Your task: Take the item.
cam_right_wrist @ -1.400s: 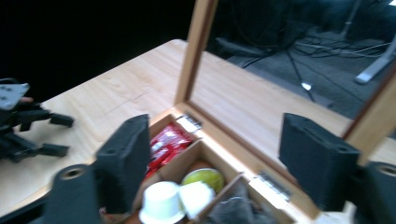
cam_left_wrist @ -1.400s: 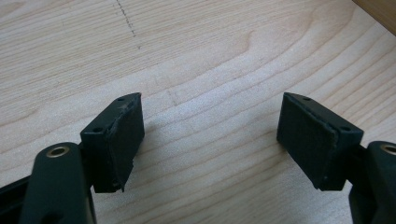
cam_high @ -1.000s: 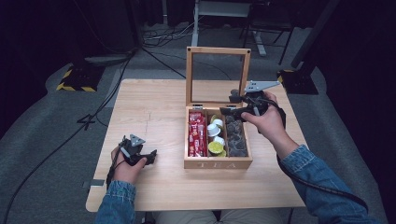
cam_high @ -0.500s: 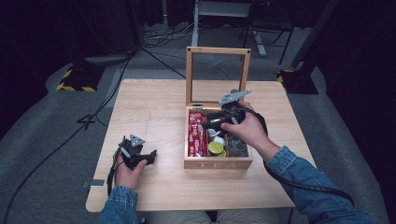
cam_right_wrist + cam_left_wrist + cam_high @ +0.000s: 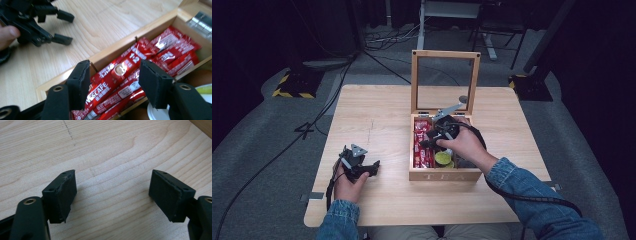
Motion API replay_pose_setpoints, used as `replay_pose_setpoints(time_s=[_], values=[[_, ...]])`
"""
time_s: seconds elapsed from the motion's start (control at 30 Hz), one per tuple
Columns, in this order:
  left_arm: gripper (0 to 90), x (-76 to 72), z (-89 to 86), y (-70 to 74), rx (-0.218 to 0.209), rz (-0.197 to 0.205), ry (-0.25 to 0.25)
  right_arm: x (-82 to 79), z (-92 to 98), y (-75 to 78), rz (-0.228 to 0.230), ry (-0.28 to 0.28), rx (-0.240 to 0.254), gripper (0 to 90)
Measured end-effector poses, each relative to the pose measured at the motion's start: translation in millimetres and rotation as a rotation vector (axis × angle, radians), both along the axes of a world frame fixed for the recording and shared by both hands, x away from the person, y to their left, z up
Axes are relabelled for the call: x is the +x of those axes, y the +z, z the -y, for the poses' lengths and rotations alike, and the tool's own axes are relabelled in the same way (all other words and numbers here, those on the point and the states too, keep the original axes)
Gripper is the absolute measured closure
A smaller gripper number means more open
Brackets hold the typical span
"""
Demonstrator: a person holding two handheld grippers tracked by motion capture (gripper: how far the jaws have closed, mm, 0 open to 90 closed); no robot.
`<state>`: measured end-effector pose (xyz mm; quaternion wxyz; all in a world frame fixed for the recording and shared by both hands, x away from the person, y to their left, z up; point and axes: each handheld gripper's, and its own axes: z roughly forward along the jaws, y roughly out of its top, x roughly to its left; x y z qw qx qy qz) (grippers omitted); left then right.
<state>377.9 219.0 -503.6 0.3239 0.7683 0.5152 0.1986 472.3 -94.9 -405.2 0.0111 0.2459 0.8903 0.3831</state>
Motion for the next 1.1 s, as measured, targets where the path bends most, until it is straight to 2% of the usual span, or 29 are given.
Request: replay_pose_setpoints(time_s=[0.23, 0.4, 0.6, 0.83, 0.97, 1.1], values=[[22.7, 0.2, -0.2, -0.1, 0.000, 0.001, -0.002, -3.3, -9.7, -11.0, -0.009, -0.012, -0.079, 40.2], [22.7, 0.2, -0.3, 0.0, 0.000, 0.000, -0.003, -3.2, -14.4, -17.0, -0.024, -0.033, -0.115, 38.9], [22.7, 0.2, -0.3, 0.0, 0.000, 0.000, -0.003, -4.7, -21.1, -19.3, -0.048, -0.056, -0.136, 36.8], [22.7, 0.2, -0.2, 0.0, 0.000, 0.000, -0.003, -7.1, -22.6, -20.4, -0.049, -0.035, -0.131, 39.8], [22.7, 0.2, -0.2, 0.0, 0.000, 0.000, -0.003, -8.5, -22.8, -19.0, -0.042, -0.009, -0.117, 49.2], [22.7, 0.2, -0.2, 0.0, 0.000, 0.000, -0.003, -9.5, -24.4, -17.6, -0.043, 0.011, -0.099, 54.1]])
